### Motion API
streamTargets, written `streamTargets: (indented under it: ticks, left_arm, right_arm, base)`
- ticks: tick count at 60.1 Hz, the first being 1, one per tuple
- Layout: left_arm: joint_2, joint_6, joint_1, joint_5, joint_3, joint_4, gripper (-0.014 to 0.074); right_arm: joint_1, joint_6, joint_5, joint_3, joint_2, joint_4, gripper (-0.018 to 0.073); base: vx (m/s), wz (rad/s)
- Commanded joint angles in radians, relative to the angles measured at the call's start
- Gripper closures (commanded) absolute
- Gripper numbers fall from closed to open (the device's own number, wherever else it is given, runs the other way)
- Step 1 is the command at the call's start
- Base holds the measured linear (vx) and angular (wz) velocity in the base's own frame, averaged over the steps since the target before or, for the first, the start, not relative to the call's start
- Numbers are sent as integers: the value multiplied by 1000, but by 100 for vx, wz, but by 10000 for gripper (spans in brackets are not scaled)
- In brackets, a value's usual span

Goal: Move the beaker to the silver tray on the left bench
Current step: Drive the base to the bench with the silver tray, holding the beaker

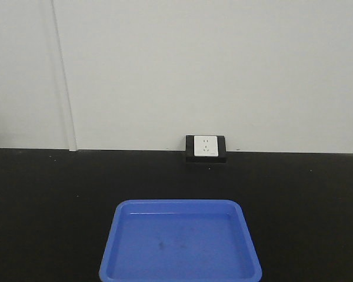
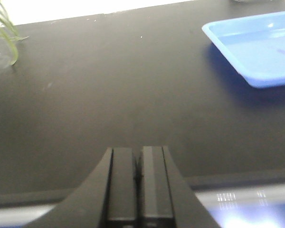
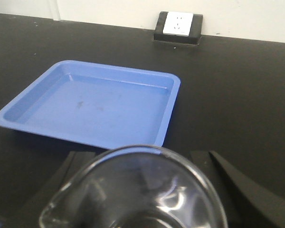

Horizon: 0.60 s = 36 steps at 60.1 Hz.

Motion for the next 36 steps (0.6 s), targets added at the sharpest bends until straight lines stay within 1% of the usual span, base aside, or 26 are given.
streamTargets:
  ticks: [1, 22, 36]
  left_arm:
    - [-7, -2, -7, -75, 20, -3, 595]
    - [-7, -2, -7, -75, 20, -3, 595]
    - [-7, -2, -7, -75, 20, -3, 595]
  right_arm:
    - [0, -4, -61, -31, -2, -24, 571]
    - [0, -4, -61, -31, -2, -24, 571]
    - [0, -4, -61, -31, -2, -24, 571]
  base:
    - [-26, 4]
    - [-25, 1]
    - [-26, 18]
